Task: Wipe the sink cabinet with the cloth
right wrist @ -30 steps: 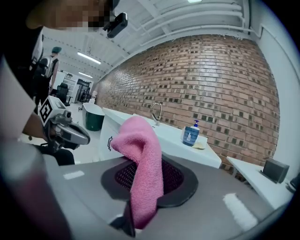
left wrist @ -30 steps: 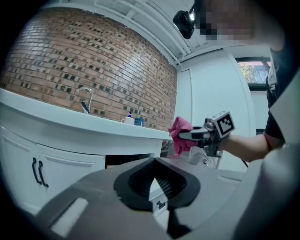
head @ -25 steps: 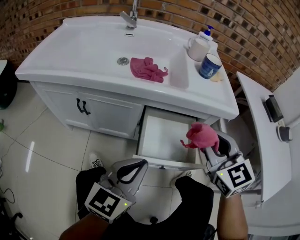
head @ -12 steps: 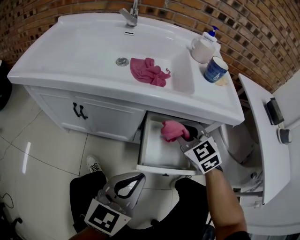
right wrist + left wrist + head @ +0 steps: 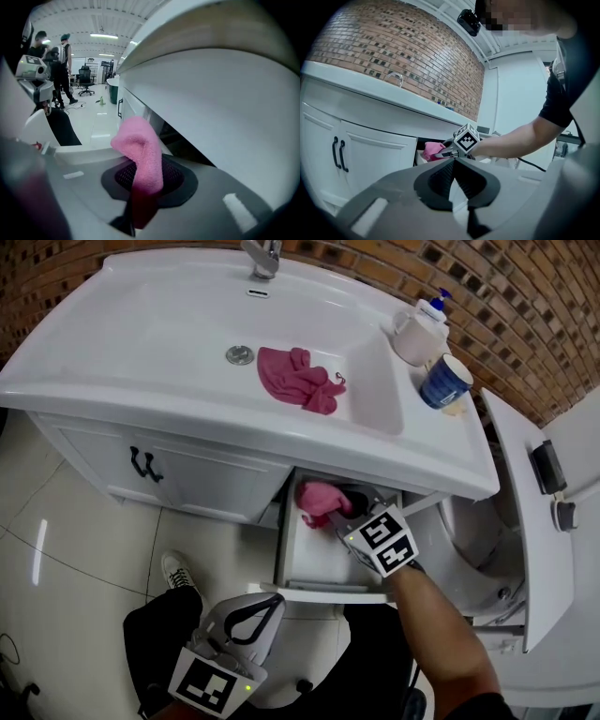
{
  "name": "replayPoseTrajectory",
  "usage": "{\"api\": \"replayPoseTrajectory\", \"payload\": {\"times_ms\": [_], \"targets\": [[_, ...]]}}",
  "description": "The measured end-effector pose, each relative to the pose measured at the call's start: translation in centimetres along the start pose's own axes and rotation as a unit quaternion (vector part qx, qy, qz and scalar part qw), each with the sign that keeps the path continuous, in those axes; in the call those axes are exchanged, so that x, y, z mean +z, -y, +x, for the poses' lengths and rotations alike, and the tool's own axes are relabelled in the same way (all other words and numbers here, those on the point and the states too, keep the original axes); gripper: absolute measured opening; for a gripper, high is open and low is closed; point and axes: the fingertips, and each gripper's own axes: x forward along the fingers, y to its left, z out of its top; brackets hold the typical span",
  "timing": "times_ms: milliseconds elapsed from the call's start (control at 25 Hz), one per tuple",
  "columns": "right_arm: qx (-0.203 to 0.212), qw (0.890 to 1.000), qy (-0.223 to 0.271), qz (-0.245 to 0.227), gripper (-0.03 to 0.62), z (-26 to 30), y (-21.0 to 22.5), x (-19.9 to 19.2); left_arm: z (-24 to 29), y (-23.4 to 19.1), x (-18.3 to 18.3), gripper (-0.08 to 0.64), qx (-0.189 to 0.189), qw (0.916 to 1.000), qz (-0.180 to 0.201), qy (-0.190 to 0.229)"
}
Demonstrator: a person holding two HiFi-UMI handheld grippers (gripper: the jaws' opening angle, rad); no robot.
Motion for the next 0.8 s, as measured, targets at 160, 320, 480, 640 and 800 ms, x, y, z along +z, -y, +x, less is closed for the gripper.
{"api": "replayPoseTrajectory", "payload": {"times_ms": [160,320,480,640,800], "targets": [[-0.029,0.999,-0.024,0.018,0.081,-1.0,2.0,-2.0,0.9,0.6,-0.5,0.006,-0.017,0.9998,-0.003,0.006],[-0.06,0.996,-0.056,0.031,0.081,-3.4,4.2,-4.6,1.1,2.0,-1.9,0.006,-0.039,0.9991,0.007,-0.015],[-0.083,0.993,-0.078,0.026,0.081,-5.9,5.6,-6.3,1.2,2.9,-2.7,0.006,-0.048,0.9985,0.011,-0.025],[-0.098,0.991,-0.087,0.036,0.081,-7.8,6.7,-8.0,1.5,3.7,-2.6,0.006,-0.052,0.9983,0.017,-0.02],[-0.107,0.989,-0.081,0.056,0.081,-8.6,7.3,-8.9,2.3,4.0,-2.7,0.006,-0.05,0.9986,0.003,-0.016]]}}
